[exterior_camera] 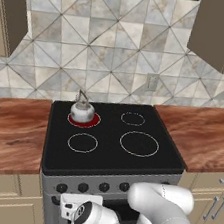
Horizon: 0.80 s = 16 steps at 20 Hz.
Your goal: The kettle is done boiling. Turn off the stove, then wait for 300 timesteps before moving the kettle to the dining table.
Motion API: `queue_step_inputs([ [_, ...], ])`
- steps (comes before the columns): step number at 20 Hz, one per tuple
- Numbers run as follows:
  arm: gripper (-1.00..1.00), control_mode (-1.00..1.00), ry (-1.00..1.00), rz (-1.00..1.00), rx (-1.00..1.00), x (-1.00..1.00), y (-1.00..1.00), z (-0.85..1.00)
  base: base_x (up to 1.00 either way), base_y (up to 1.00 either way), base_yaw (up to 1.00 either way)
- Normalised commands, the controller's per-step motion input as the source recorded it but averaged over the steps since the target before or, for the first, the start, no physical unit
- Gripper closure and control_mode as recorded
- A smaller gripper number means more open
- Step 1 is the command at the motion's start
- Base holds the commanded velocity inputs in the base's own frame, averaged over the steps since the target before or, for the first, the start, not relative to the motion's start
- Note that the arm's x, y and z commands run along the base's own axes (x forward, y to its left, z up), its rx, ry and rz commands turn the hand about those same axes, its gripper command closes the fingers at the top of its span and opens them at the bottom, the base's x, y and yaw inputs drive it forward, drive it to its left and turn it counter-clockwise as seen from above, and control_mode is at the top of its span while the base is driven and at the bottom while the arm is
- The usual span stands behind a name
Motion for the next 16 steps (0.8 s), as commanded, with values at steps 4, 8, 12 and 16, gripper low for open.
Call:
queue_step_inputs([
  [4, -1.0, -1.0, 0.0, 0.0, 0.0, 0.01, 0.0, 0.02, 0.0, 0.0, 0.0],
  [8, -1.0, -1.0, 0.0, 0.0, 0.0, 0.07, -0.01, 0.0, 0.0, 0.0, 0.0],
  [12, -1.0, -1.0, 0.0, 0.0, 0.0, 0.17, -0.03, 0.01, 0.0, 0.0, 0.0],
  [16, -1.0, -1.0, 0.0, 0.0, 0.0, 0.14, -0.02, 0.01, 0.0, 0.0, 0.0],
])
